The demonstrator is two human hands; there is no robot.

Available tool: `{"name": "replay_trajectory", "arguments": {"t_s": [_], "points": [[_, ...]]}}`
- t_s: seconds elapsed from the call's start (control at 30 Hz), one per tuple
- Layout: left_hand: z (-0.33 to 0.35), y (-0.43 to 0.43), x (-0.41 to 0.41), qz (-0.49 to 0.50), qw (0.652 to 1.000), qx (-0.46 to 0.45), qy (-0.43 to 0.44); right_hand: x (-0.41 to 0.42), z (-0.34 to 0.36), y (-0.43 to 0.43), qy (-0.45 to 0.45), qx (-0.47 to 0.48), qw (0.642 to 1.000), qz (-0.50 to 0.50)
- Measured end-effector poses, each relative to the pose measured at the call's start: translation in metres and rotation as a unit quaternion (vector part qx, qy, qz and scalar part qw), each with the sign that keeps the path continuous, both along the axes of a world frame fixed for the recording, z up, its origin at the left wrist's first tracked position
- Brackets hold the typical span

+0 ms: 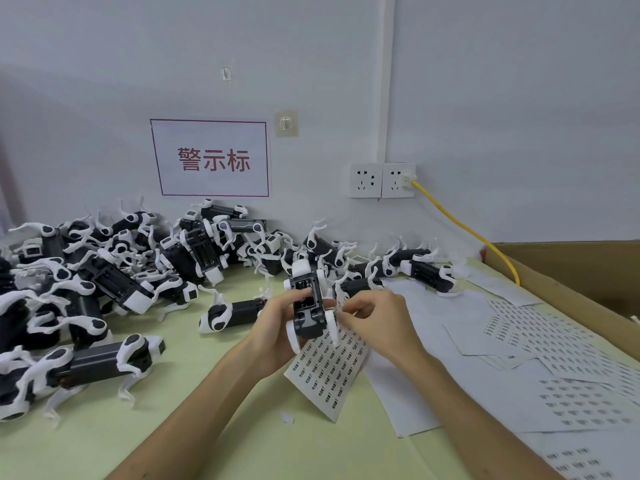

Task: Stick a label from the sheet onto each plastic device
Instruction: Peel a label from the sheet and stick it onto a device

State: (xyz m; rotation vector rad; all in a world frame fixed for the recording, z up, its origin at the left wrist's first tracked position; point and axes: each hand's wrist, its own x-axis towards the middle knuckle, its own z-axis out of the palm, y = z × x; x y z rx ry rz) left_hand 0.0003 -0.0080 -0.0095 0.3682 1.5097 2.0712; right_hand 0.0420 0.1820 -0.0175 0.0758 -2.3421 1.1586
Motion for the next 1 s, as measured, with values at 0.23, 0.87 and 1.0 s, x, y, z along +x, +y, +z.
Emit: {"name": "replay_trajectory", "arguments": {"t_s": [0.23, 0.87, 1.0], "points": [[0.0, 0.001, 0.0, 0.002, 1.0, -0.021, 0.008, 0.002, 0.0, -0.003, 0.009, 0.04, 0.999, -0.006], [0.0, 0.0, 0.0, 0.016, 0.997, -0.066, 0.03, -0.003, 0.001, 0.0, -0.038, 0.004, 0.999, -0.006], [0.0, -0.001, -0.002, 0.007, 0.998, -0.056, 0.029, -0.003, 0.004, 0.004, -0.05, -0.021, 0.999, -0.005]]}}
